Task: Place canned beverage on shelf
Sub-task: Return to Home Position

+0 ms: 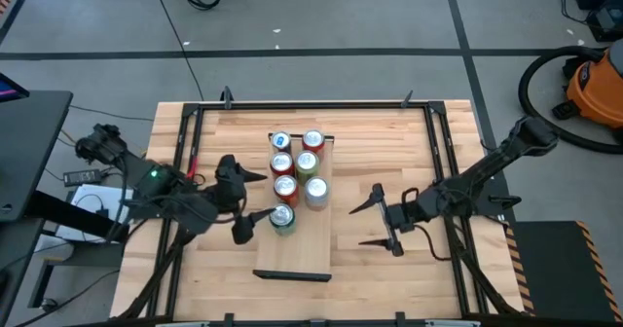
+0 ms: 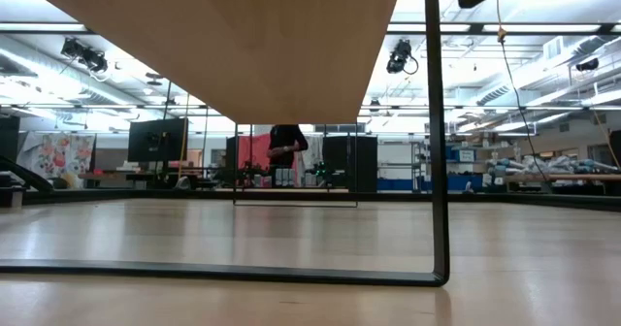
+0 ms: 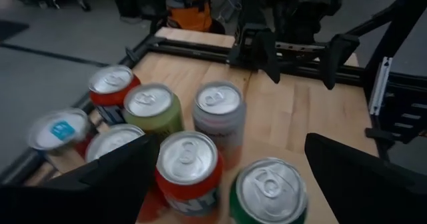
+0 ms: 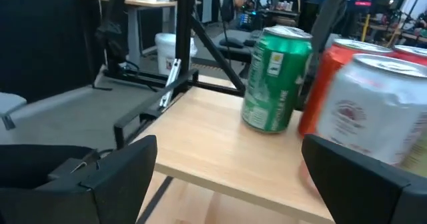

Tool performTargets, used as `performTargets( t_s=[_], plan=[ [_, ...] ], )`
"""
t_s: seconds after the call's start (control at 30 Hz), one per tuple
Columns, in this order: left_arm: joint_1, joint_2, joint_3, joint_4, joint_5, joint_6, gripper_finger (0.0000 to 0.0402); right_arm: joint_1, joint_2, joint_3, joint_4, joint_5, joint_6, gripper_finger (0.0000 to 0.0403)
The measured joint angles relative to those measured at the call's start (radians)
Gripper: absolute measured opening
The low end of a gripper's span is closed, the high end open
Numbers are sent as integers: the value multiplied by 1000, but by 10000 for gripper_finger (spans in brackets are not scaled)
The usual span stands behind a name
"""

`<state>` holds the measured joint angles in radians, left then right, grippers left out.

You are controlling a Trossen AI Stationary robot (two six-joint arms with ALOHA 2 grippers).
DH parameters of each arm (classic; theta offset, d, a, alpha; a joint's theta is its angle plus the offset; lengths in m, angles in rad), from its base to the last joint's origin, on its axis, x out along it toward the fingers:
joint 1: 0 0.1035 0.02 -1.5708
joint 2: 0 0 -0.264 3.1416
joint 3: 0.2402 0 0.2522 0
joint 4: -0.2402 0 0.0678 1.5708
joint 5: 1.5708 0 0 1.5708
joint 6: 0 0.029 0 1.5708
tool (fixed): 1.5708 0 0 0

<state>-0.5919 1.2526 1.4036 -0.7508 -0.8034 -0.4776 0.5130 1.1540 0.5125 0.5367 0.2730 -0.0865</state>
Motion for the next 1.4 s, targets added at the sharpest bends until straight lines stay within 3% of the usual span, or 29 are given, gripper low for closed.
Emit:
performTargets(
  t_s=[0.27,0.47,0.7,0.93,1.2,1.4],
  plan=[
    [20,-54,-22,-4,-49,80,387,-102,-123,-23,-48,-111,10,384],
    [50,-145,-185,95,-49,93,387,-187,-260,-171,68,-122,61,384],
    [88,-349,-513,481,-16,199,387,-282,-364,-295,197,-197,144,384],
    [154,-519,-795,798,65,281,387,-344,-513,-304,97,-222,146,384],
    [180,-600,-1033,1041,91,392,387,-394,-671,-305,-51,-189,119,384],
    [179,-603,-1258,1405,115,509,387,-443,-738,-339,-83,-135,67,384]
  ],
)
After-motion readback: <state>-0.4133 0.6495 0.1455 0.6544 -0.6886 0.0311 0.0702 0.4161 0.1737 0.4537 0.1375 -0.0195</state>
